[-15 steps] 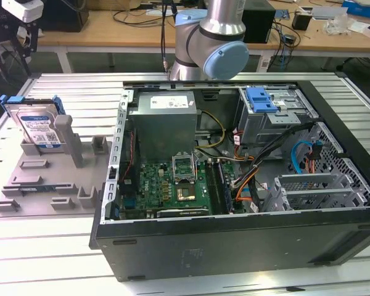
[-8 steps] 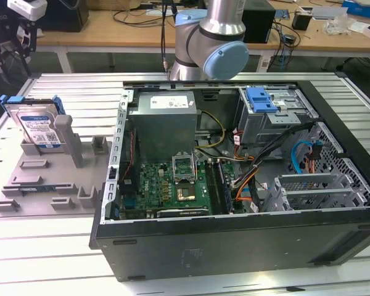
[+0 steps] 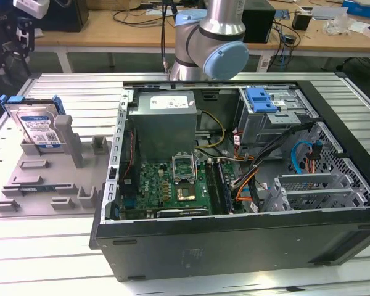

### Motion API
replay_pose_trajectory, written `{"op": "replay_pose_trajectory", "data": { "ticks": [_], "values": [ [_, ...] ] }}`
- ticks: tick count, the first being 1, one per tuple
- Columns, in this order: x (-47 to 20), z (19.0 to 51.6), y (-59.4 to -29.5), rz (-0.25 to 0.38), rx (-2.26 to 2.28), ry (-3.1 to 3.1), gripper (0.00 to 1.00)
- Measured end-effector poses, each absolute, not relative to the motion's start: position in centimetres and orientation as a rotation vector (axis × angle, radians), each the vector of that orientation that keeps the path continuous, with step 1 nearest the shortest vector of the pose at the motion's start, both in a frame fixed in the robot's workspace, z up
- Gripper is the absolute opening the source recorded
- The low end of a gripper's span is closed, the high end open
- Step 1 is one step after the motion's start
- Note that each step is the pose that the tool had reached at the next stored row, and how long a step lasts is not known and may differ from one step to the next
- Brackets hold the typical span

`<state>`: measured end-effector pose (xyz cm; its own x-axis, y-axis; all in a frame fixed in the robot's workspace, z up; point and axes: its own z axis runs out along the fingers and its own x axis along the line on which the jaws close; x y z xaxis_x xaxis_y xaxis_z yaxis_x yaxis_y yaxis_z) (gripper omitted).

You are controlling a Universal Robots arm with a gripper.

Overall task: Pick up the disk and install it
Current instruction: 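Pick up the disk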

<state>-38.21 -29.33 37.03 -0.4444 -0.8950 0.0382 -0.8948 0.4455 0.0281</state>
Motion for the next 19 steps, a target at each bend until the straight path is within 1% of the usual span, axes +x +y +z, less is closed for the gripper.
{"op": "replay_pose_trajectory", "data": {
  "ticks": [19],
  "values": [
    [-38.21,36.76,-29.33,0.031,2.123,-2.237,0.44]
  ]
}}
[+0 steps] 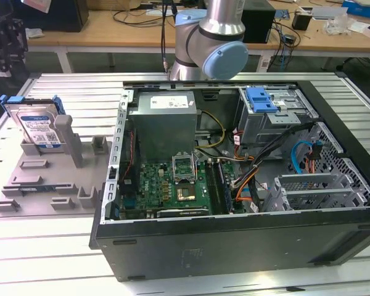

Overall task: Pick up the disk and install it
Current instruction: 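Pick up the disk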

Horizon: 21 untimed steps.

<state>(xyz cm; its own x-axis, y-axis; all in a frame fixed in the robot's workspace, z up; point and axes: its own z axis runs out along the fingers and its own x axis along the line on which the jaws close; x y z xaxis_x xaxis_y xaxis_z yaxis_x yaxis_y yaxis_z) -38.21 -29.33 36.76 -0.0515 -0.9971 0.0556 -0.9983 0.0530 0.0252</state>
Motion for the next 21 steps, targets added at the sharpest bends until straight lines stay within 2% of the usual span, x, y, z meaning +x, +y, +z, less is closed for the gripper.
{"op": "replay_pose_trajectory", "data": {
  "ticks": [21],
  "values": [
    [-39.6,36.5,-29.8,0.045,2.269,-2.084,0.44]
  ]
}}
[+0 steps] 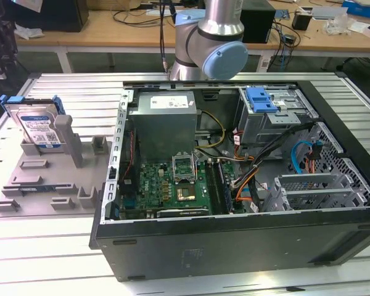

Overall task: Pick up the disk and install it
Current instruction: 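Pick up the disk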

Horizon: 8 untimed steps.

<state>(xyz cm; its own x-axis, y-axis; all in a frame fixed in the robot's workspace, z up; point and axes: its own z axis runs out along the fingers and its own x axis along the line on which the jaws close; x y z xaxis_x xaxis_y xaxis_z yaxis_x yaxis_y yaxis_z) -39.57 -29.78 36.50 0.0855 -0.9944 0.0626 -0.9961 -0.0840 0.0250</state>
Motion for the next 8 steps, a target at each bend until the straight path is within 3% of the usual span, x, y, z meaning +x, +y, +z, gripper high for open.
{"op": "replay_pose_trajectory", "data": {
  "ticks": [8],
  "values": [
    [-39.58,36.26,-30.17,0.045,2.268,-2.084,0.44]
  ]
}}
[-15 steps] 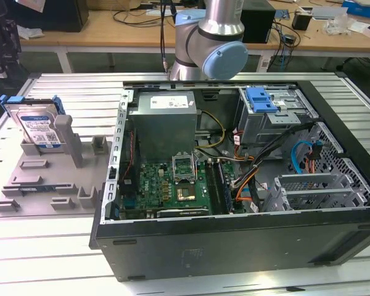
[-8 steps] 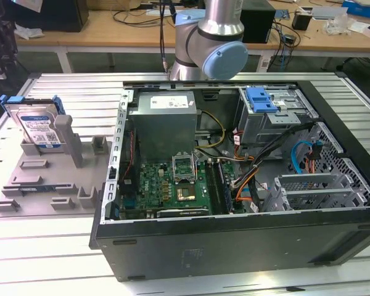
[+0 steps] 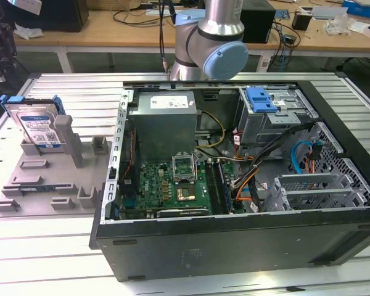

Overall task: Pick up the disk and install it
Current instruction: 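Pick up the disk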

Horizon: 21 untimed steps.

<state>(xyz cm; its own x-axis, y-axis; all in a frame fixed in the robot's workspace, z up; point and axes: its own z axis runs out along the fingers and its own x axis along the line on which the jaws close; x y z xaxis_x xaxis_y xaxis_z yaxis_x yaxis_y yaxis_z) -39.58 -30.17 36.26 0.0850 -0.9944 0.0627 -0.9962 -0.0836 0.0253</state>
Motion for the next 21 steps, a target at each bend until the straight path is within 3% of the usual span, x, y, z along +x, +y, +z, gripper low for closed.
{"op": "replay_pose_trajectory", "data": {
  "ticks": [21],
  "values": [
    [-39.6,34.6,-30.2,0.045,2.269,-2.084,0.44]
  ]
}}
